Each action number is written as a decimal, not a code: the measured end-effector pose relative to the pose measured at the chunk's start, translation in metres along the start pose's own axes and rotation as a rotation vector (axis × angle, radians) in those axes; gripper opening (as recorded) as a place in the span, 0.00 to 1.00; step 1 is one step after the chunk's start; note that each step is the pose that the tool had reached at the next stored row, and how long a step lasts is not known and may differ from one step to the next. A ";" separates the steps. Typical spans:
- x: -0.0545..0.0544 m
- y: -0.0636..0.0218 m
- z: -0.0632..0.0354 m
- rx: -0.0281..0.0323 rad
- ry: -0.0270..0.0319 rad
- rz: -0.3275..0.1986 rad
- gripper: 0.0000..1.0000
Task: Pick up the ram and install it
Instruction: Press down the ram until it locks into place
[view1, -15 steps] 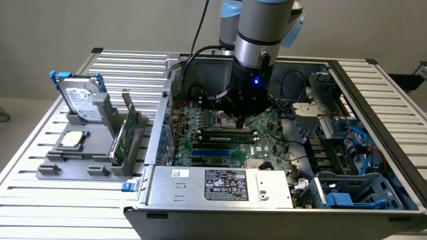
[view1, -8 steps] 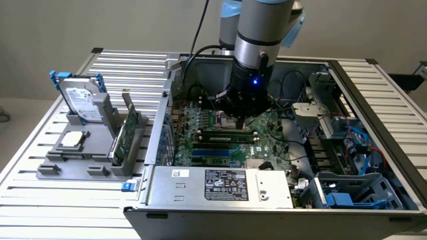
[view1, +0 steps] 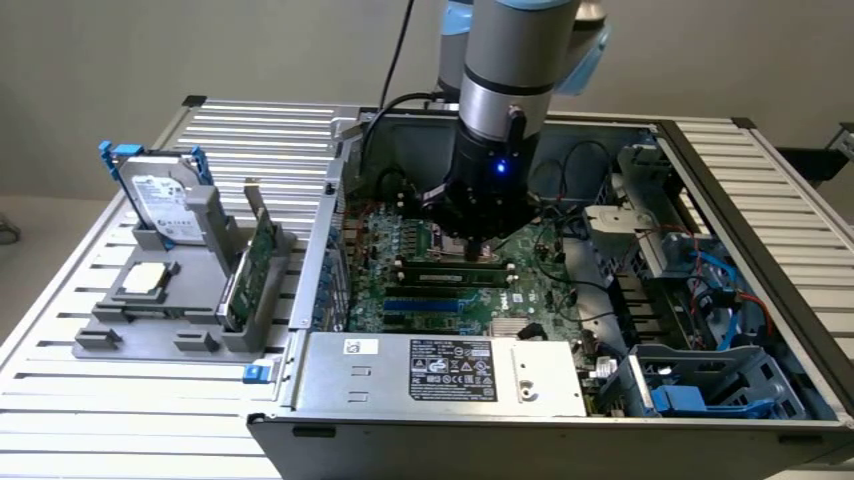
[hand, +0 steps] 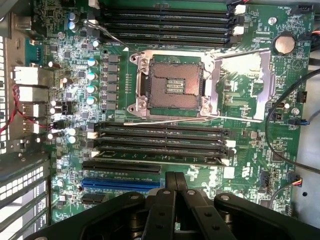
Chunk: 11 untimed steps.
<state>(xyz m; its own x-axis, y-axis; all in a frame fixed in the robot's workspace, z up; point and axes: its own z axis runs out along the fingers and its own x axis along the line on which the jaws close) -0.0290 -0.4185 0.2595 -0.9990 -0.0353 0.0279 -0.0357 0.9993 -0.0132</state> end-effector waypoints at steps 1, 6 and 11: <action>0.002 -0.0005 0.0000 0.0000 0.0000 0.001 0.11; 0.006 -0.0018 0.0002 0.0000 0.0000 0.004 0.11; 0.006 -0.0018 0.0002 0.0000 0.0001 0.004 0.11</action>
